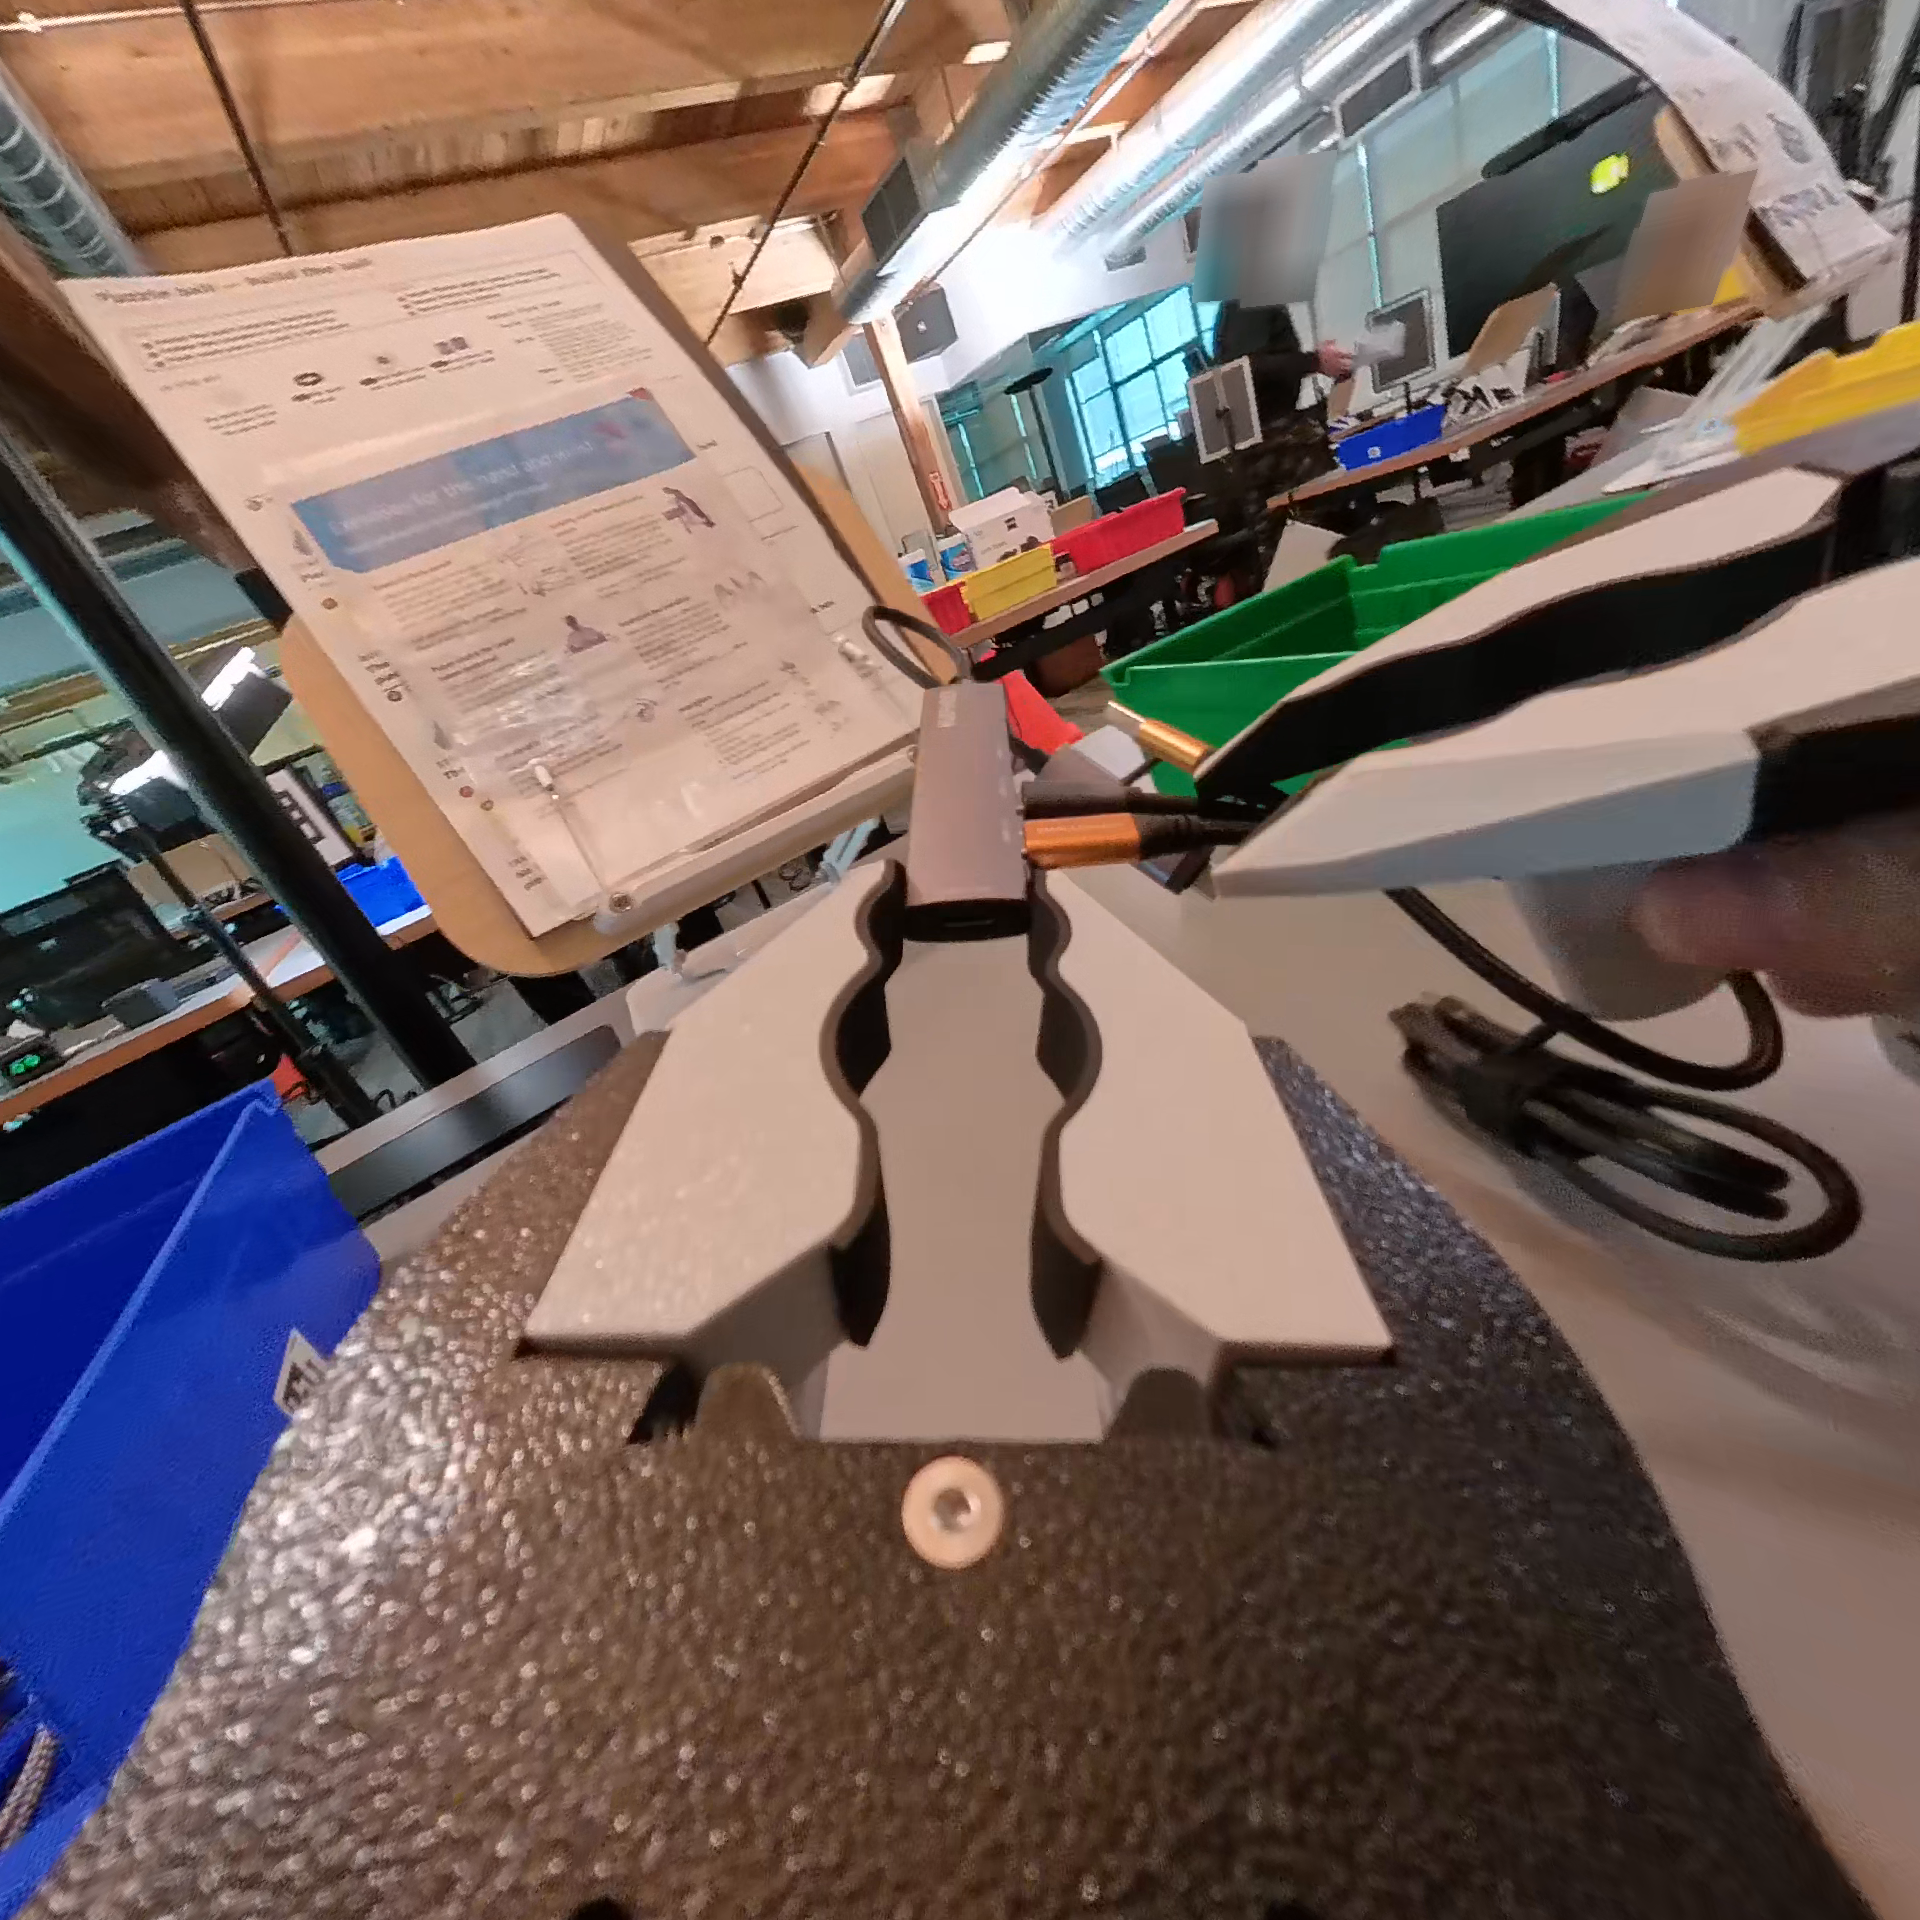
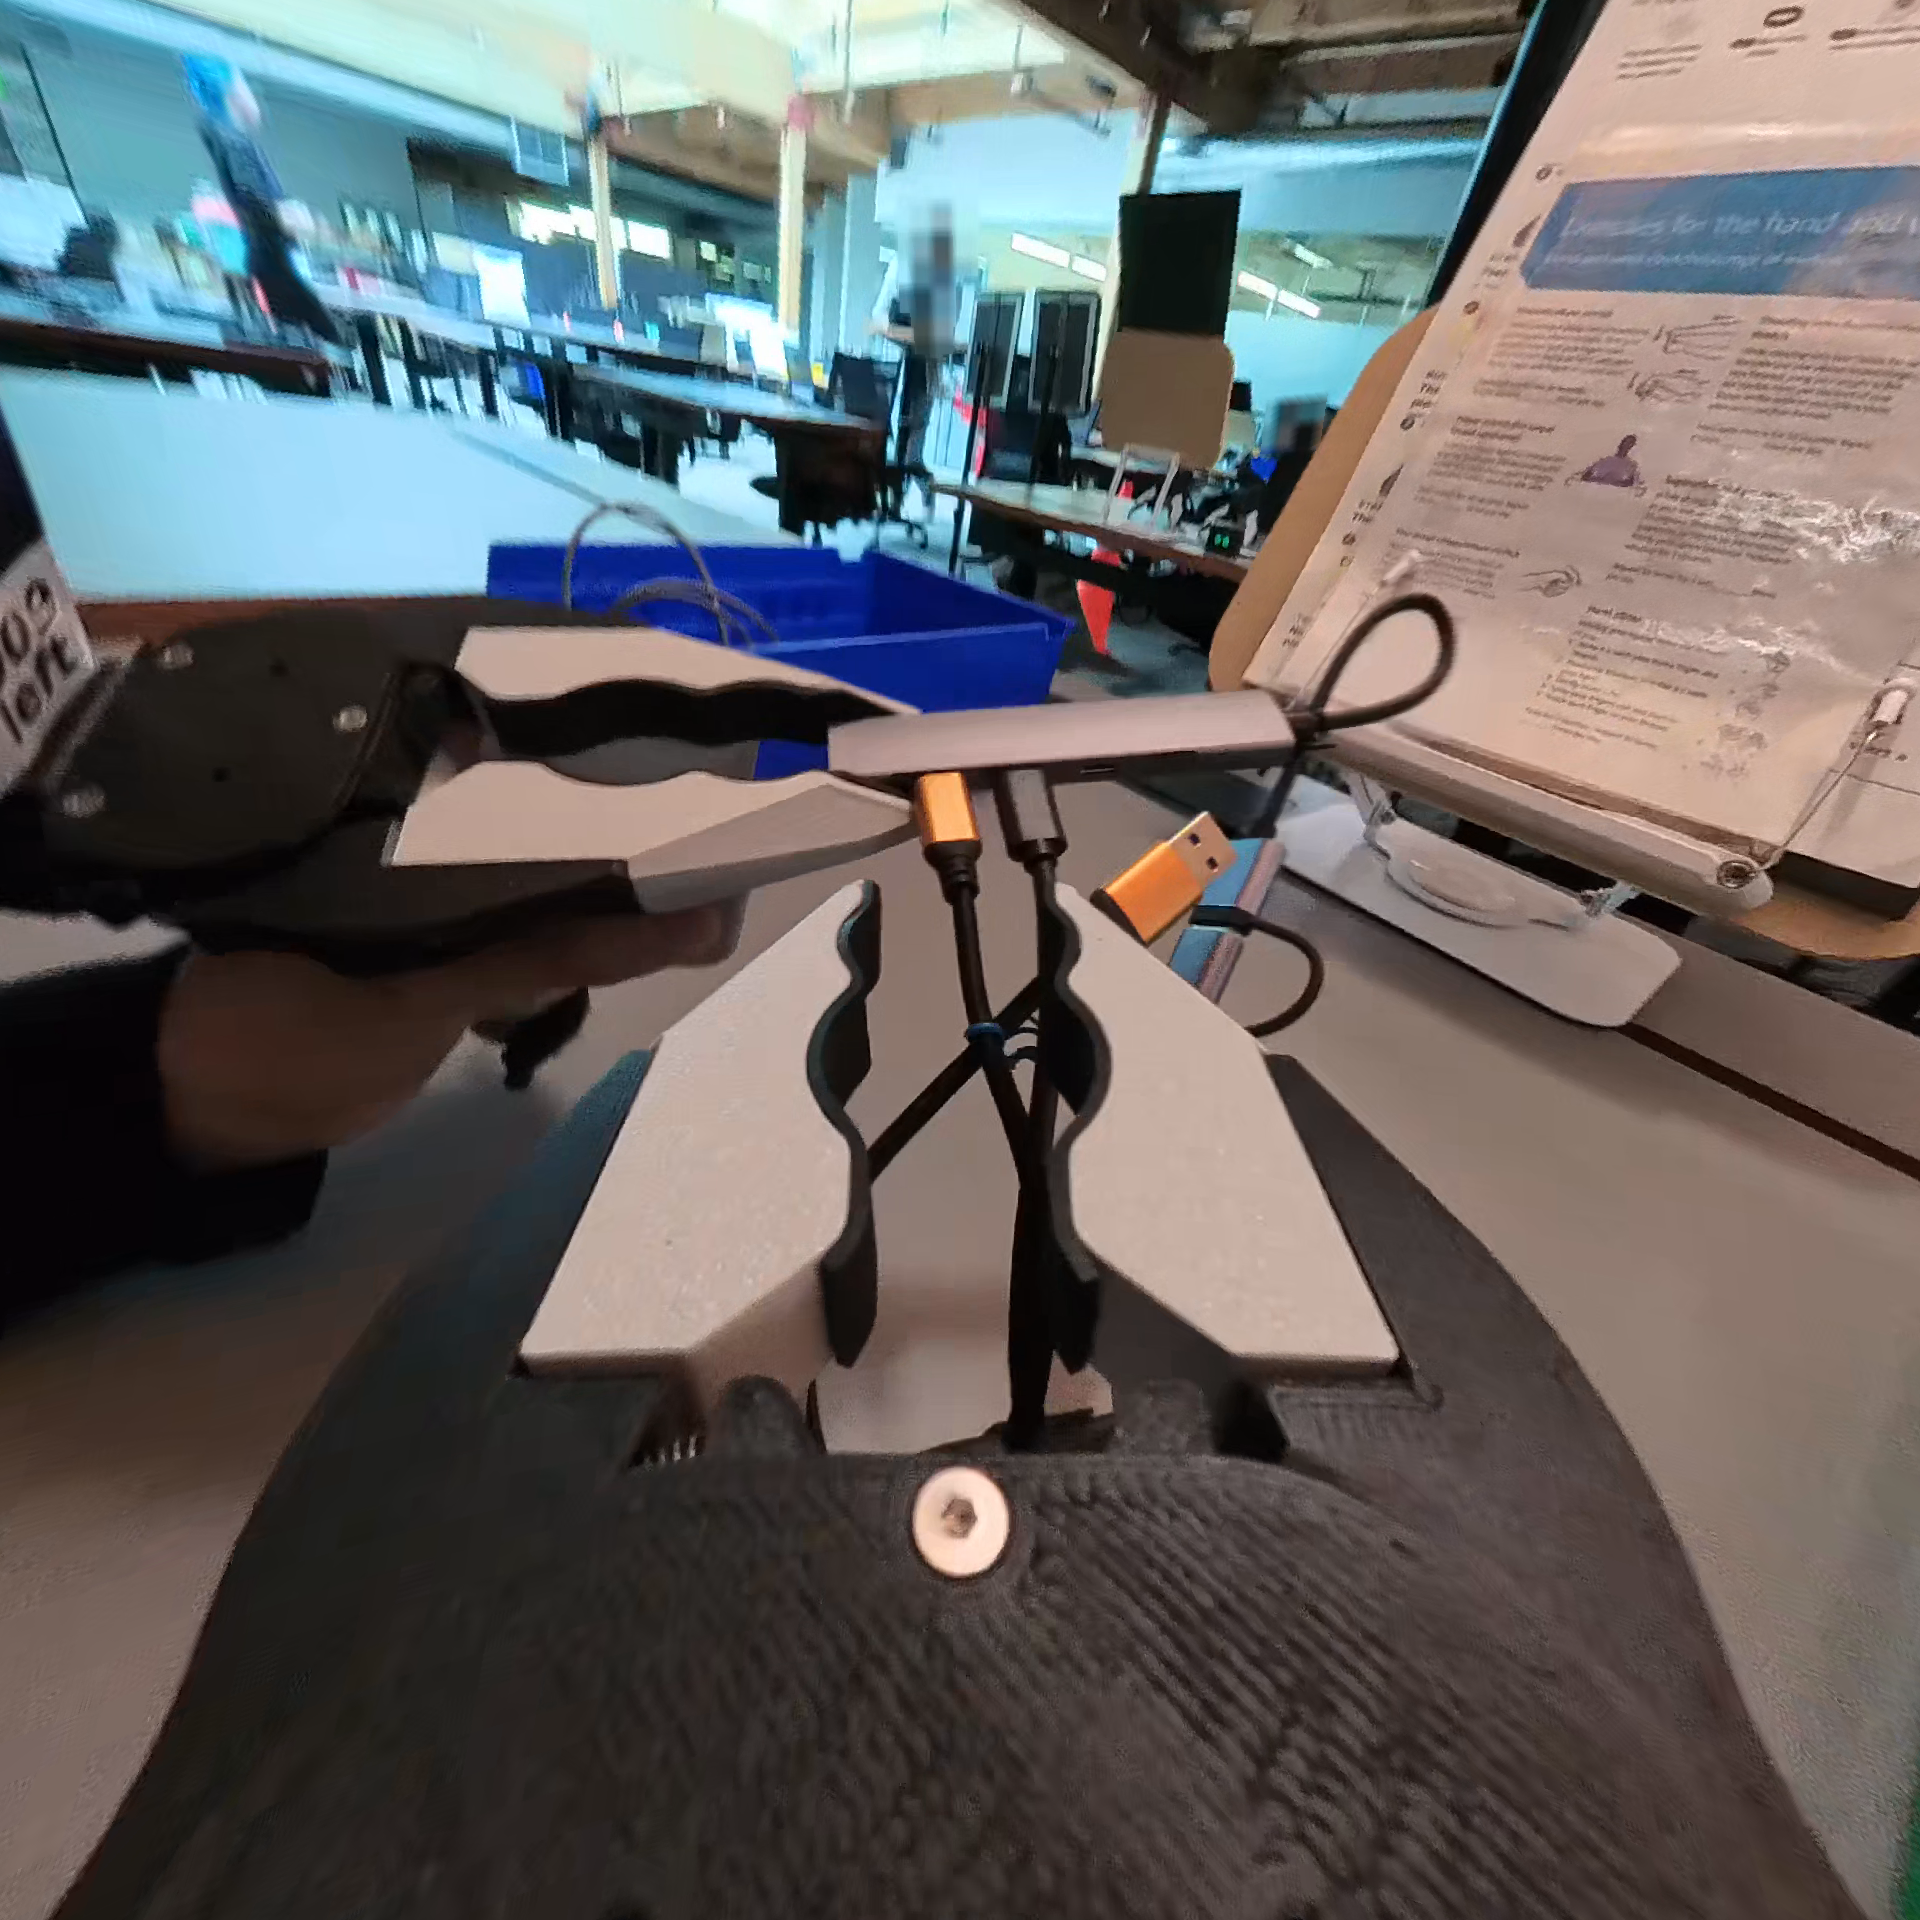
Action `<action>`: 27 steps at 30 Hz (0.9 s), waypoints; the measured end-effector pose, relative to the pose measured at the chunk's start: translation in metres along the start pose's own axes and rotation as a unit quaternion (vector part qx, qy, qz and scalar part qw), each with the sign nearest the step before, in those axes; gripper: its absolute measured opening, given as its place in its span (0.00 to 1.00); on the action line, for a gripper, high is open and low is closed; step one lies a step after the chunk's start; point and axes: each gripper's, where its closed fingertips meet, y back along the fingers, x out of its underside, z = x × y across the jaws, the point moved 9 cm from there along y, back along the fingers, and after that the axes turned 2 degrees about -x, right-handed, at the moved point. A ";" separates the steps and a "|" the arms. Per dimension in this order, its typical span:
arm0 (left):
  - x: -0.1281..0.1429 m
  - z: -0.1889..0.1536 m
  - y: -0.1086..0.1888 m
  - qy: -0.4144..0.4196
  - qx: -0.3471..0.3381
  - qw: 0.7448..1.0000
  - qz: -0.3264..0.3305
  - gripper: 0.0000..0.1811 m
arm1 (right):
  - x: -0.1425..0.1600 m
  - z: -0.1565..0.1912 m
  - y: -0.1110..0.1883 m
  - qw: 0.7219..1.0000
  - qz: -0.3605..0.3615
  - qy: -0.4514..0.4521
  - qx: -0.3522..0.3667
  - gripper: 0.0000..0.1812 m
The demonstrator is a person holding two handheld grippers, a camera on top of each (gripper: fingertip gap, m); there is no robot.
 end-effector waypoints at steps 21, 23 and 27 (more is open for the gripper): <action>0.020 0.005 -0.002 0.045 0.008 0.999 0.018 0.12 | 0.028 0.004 -0.020 0.996 -0.091 0.017 0.006 0.13; 0.021 0.005 -0.002 0.052 0.013 0.998 0.017 0.12 | 0.028 0.005 -0.019 0.996 -0.092 0.021 0.001 0.14; 0.022 0.005 -0.002 0.056 0.015 0.998 0.019 0.12 | 0.026 0.008 -0.017 0.994 -0.101 0.039 -0.006 0.15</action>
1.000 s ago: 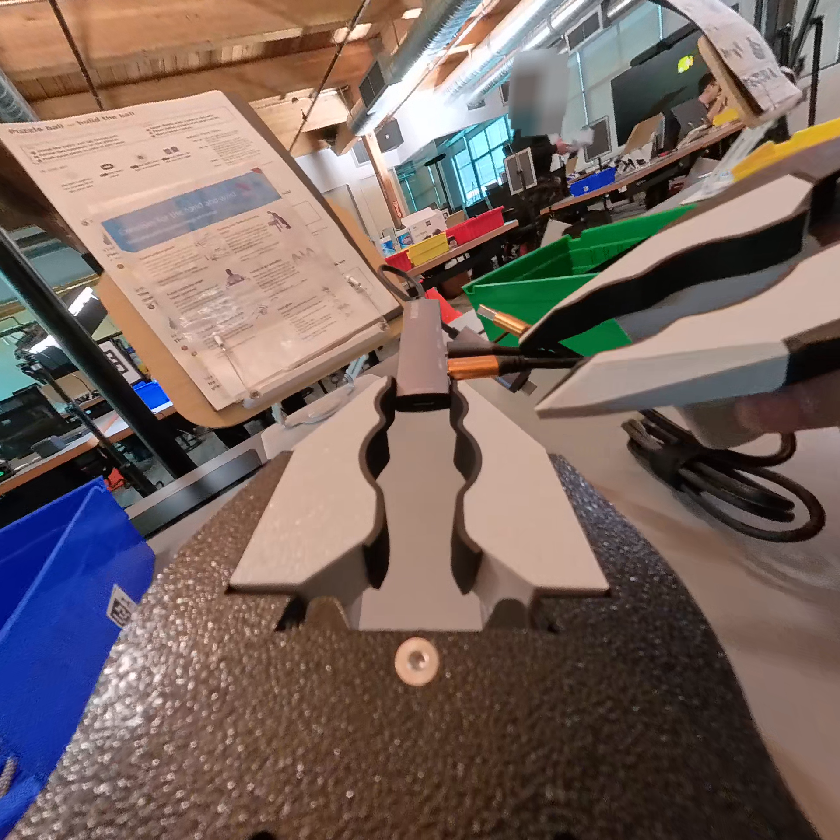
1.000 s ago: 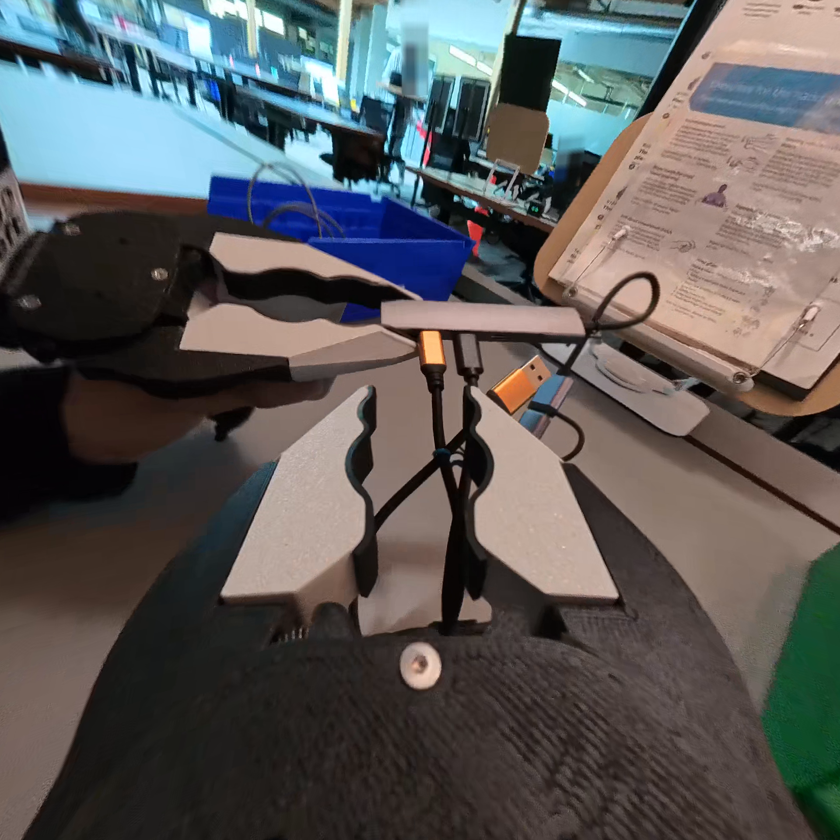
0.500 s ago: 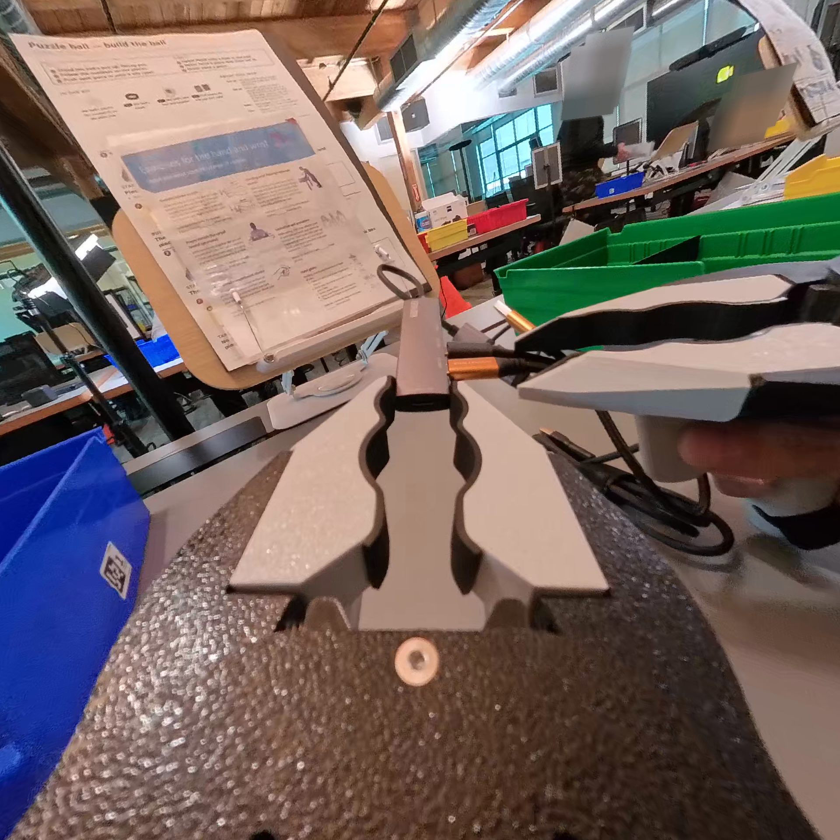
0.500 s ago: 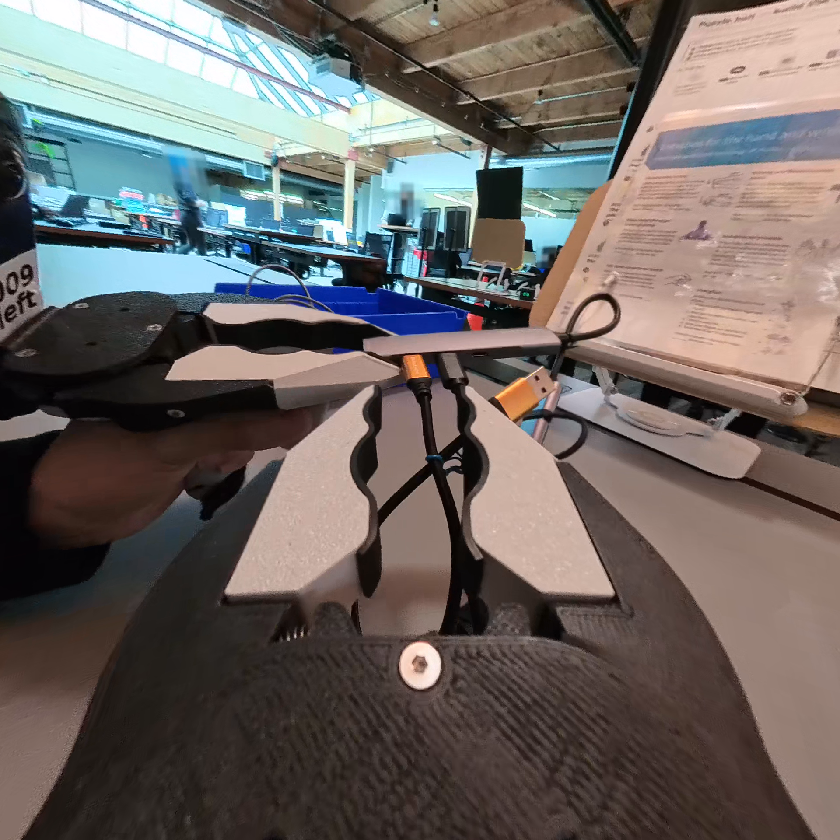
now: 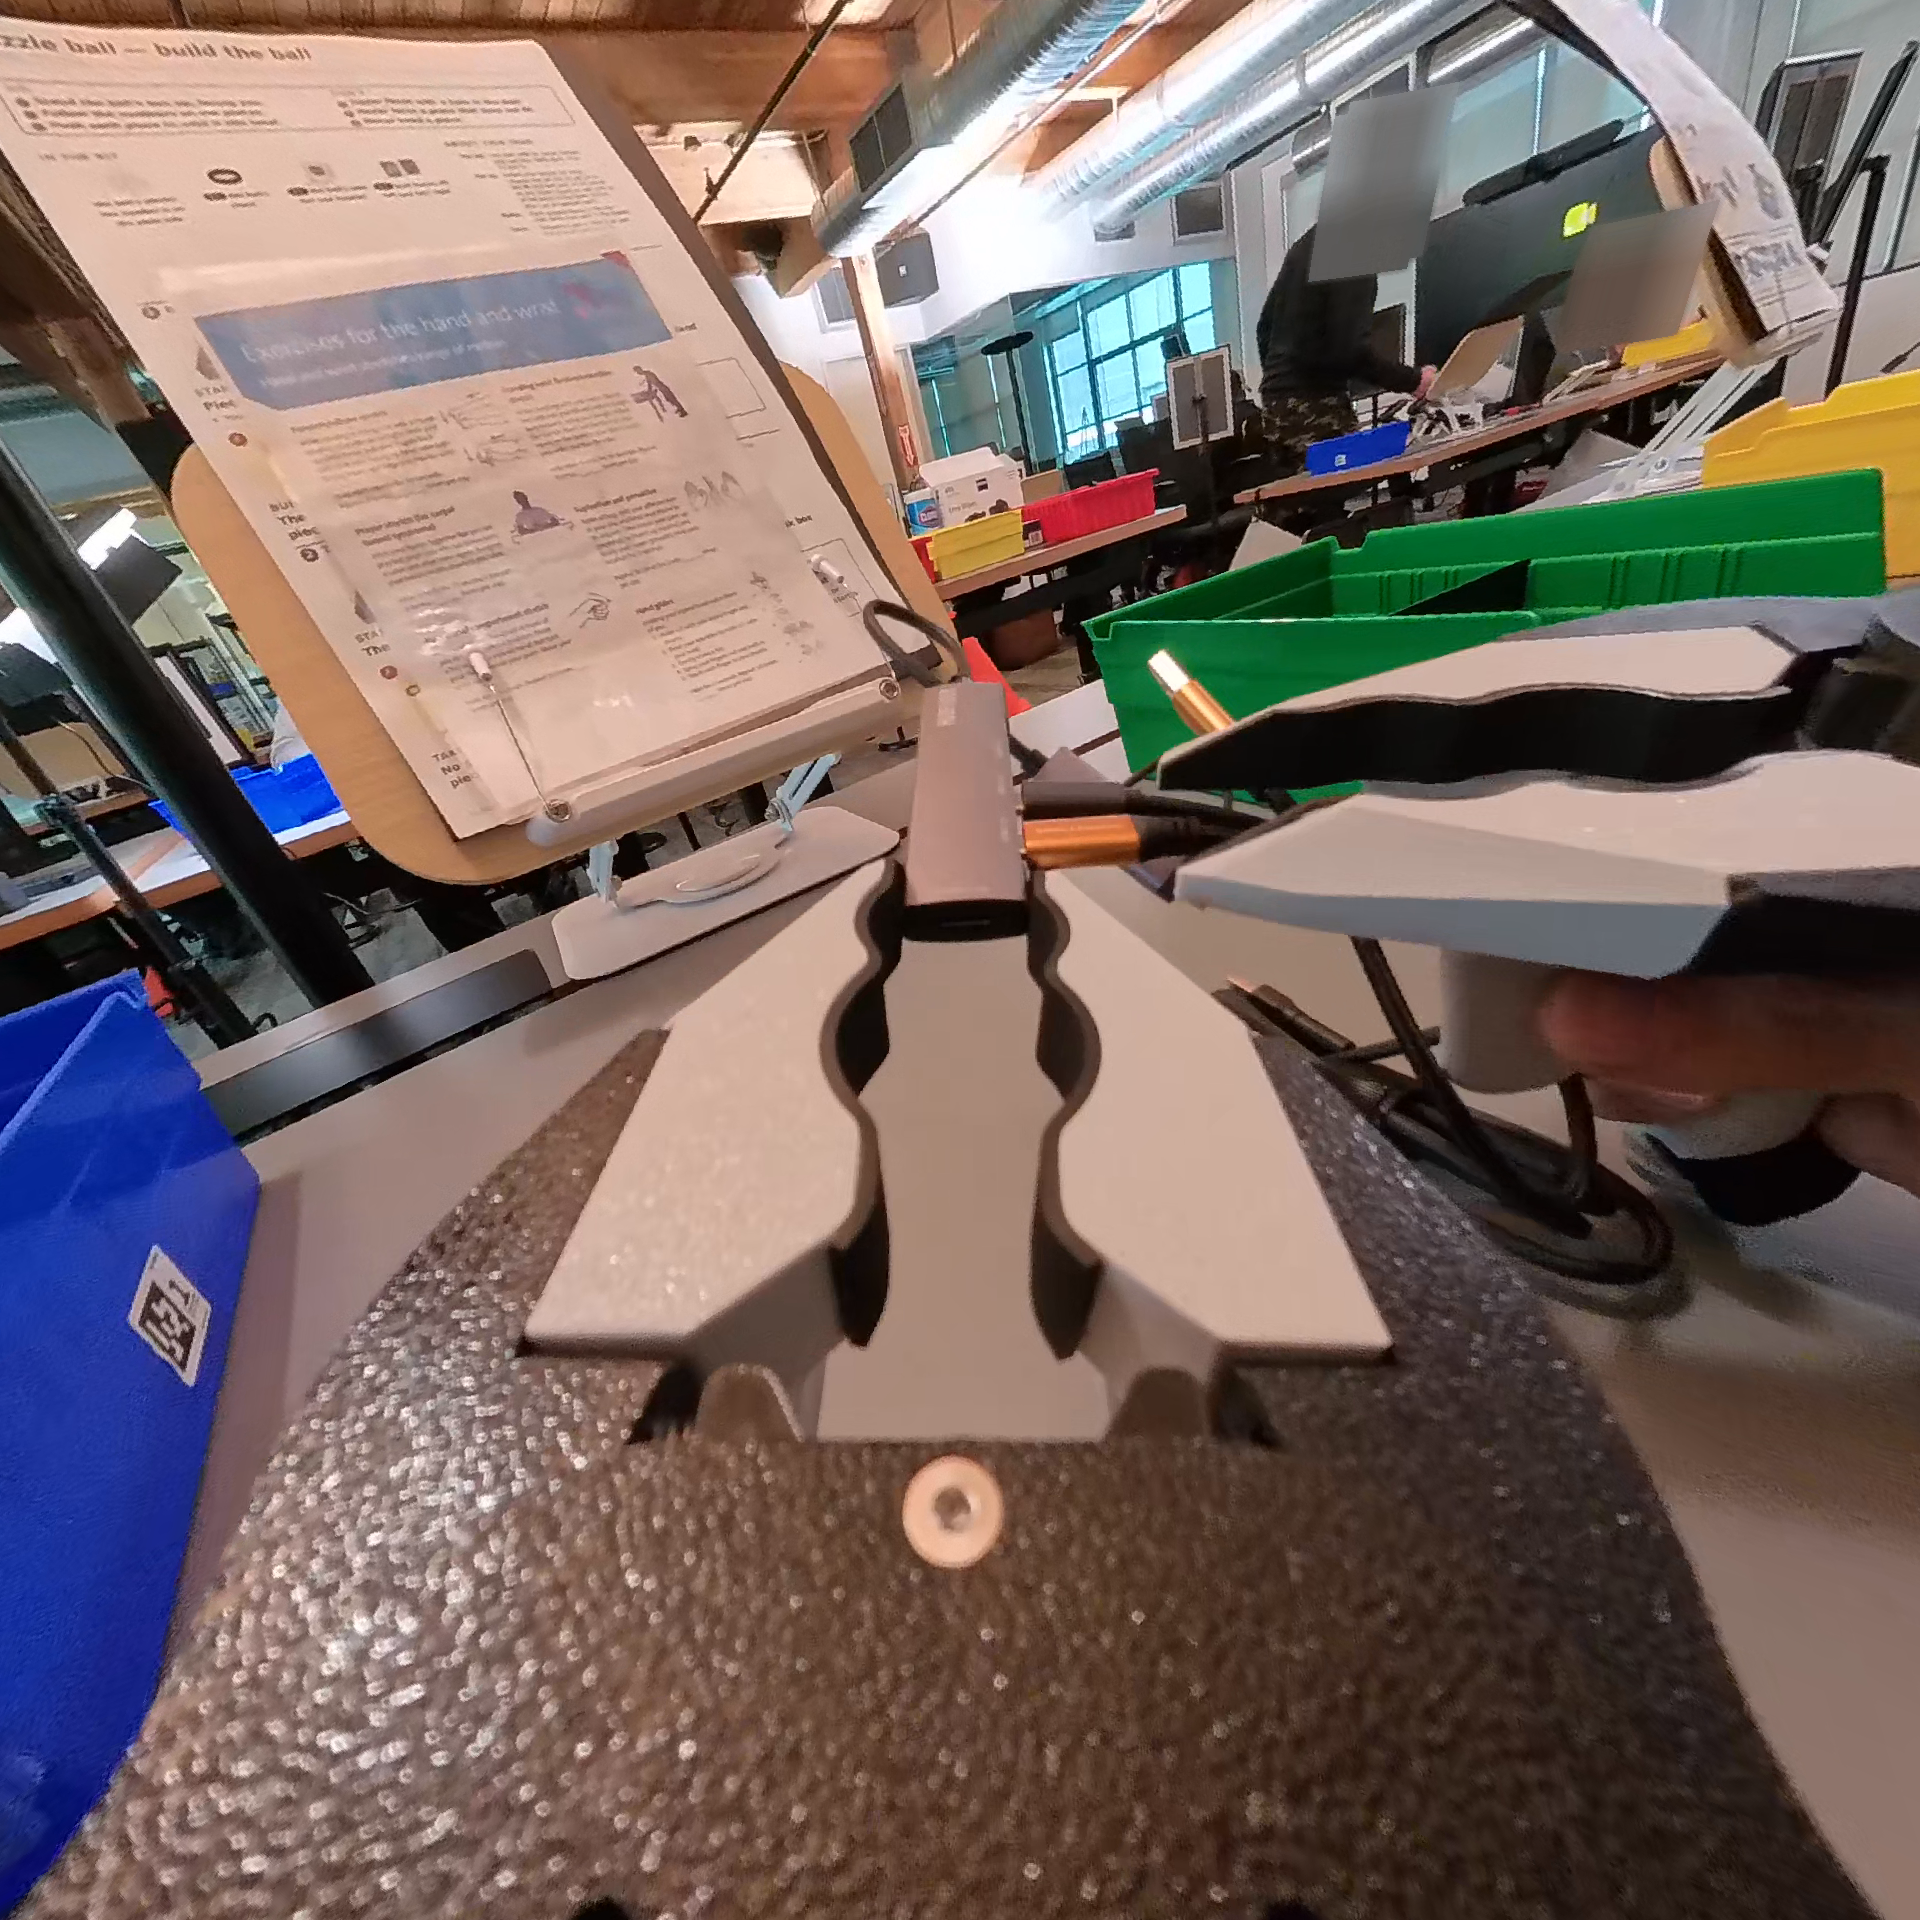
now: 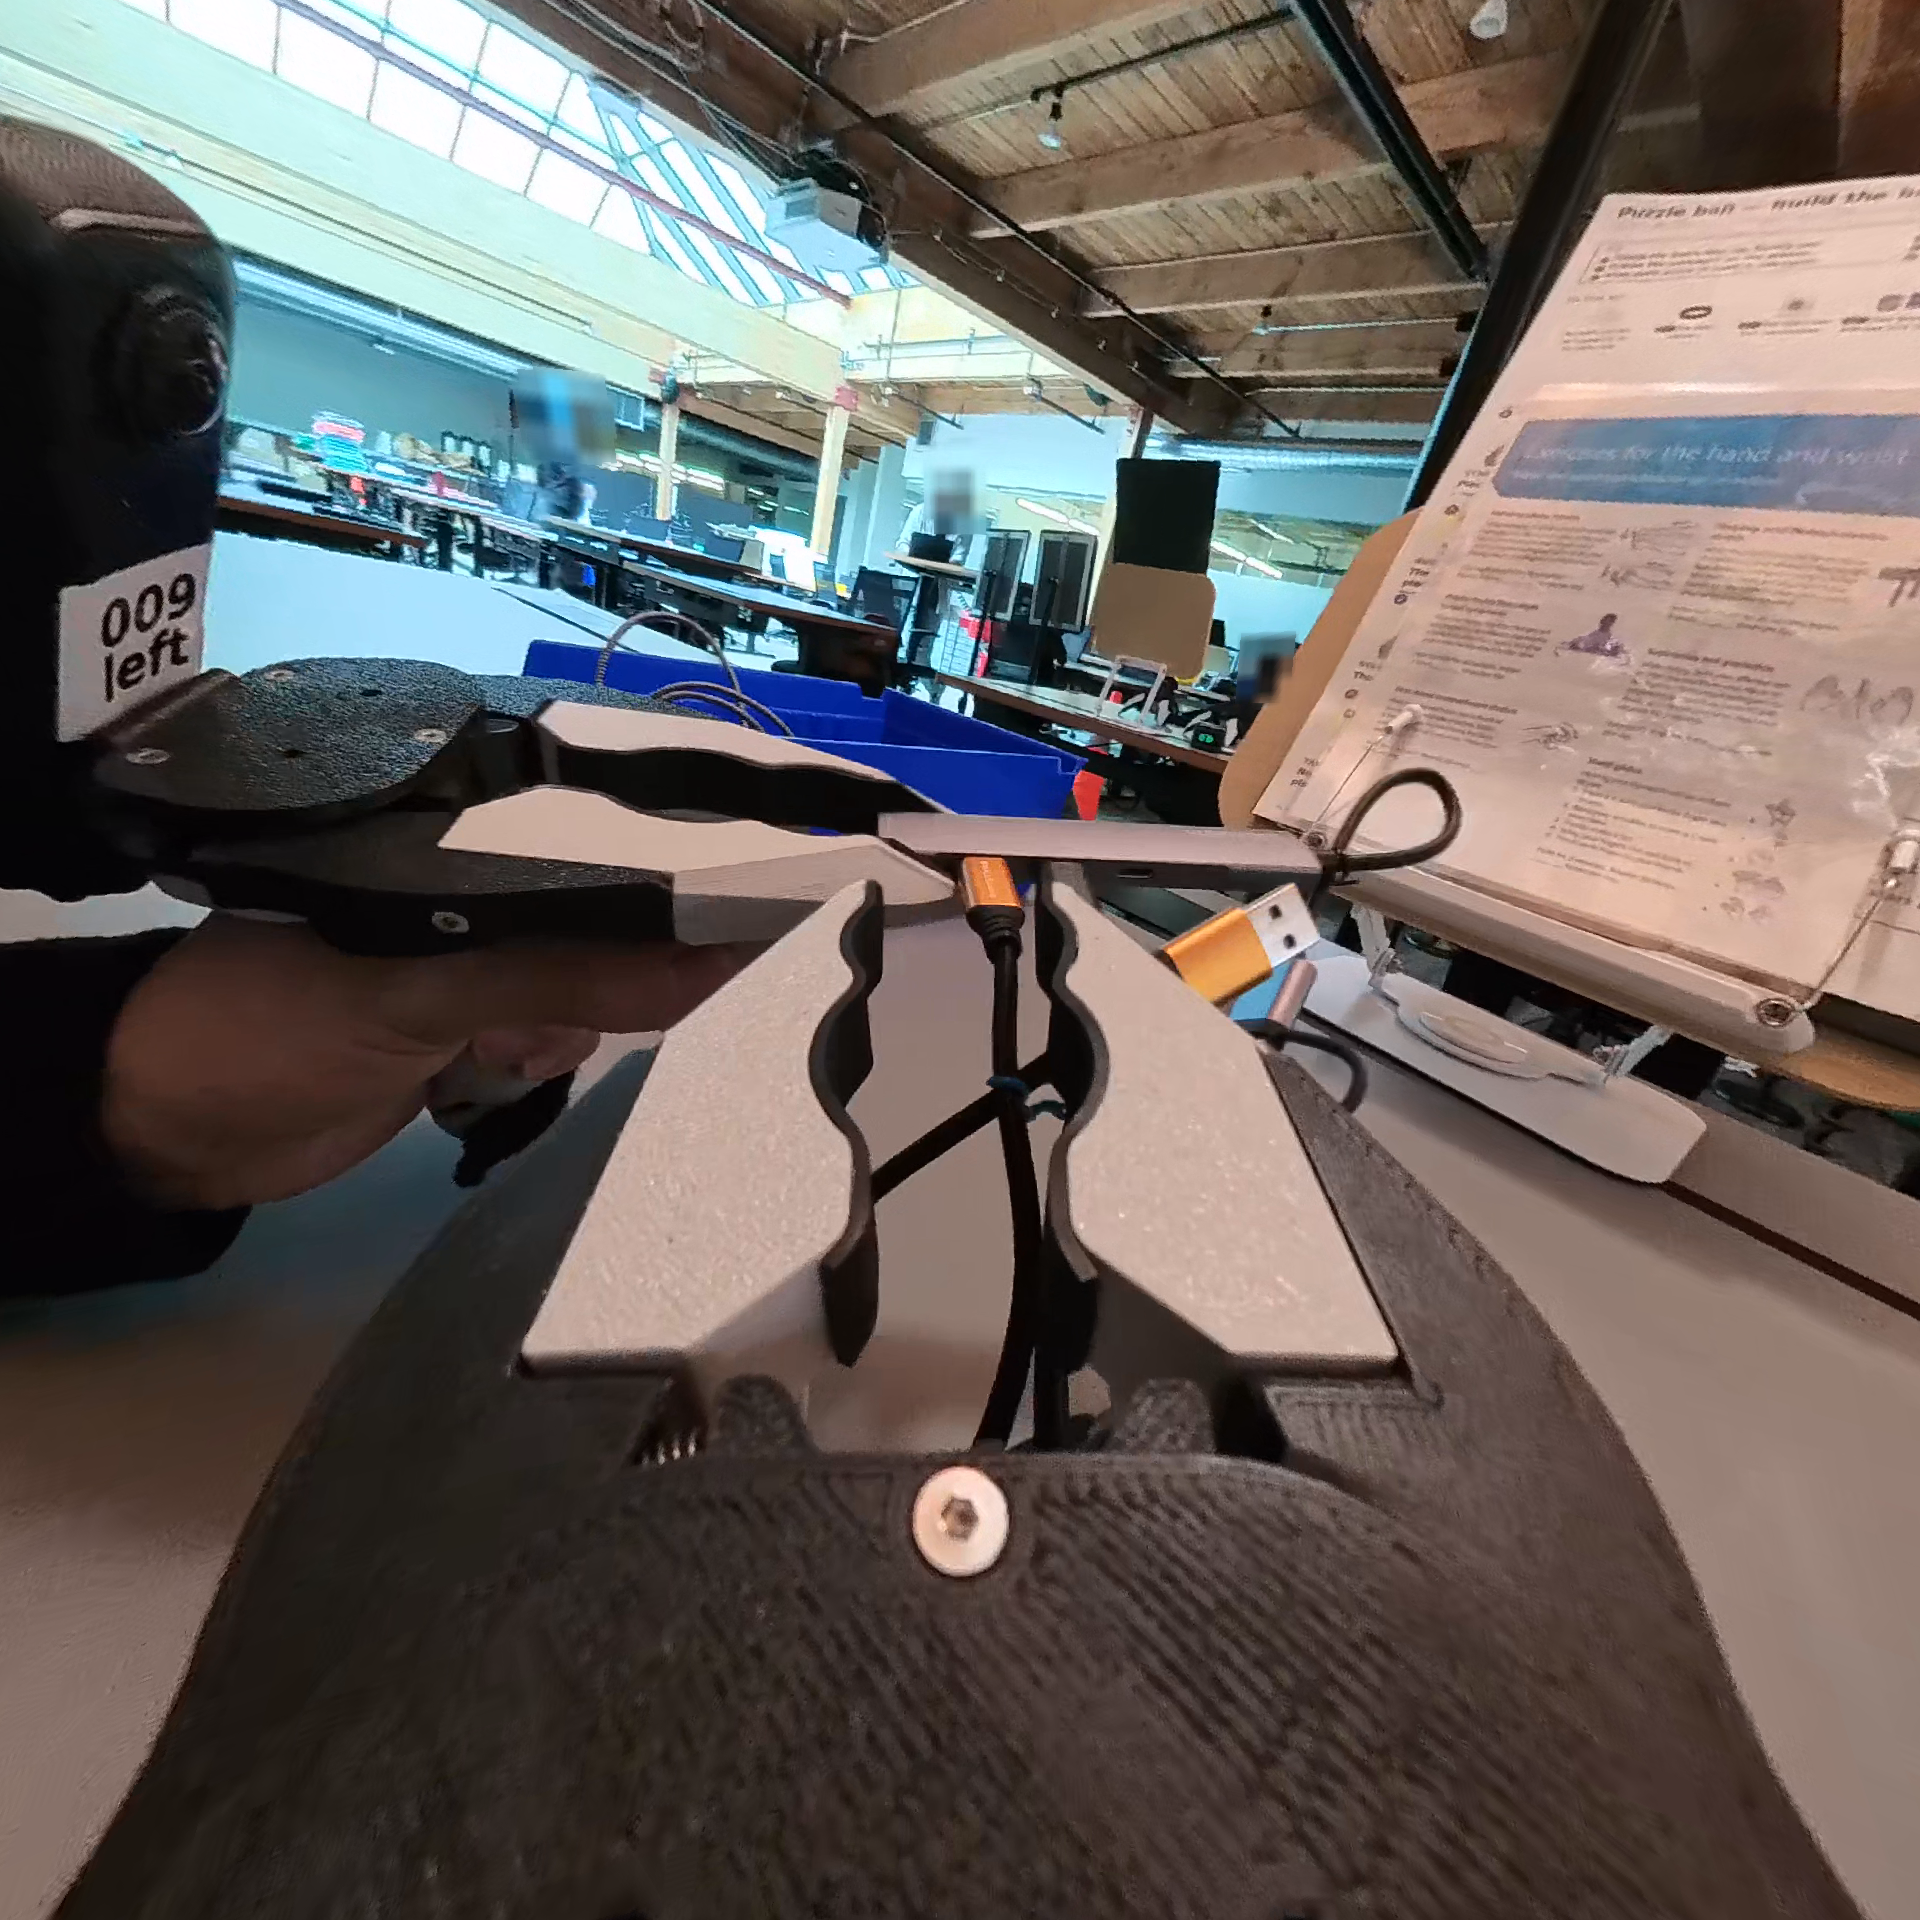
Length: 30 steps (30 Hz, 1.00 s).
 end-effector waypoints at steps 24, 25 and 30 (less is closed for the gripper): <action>-0.003 -0.004 0.002 -0.033 0.002 0.999 -0.007 0.12 | 0.005 -0.006 -0.002 0.999 0.039 -0.021 0.011 0.05; -0.003 -0.004 0.002 -0.033 0.001 0.999 -0.005 0.12 | 0.003 -0.006 -0.002 0.999 0.044 -0.021 0.009 0.05; -0.004 -0.003 0.001 -0.025 -0.013 1.000 0.007 0.12 | 0.000 -0.006 -0.003 0.997 0.076 0.000 0.011 0.03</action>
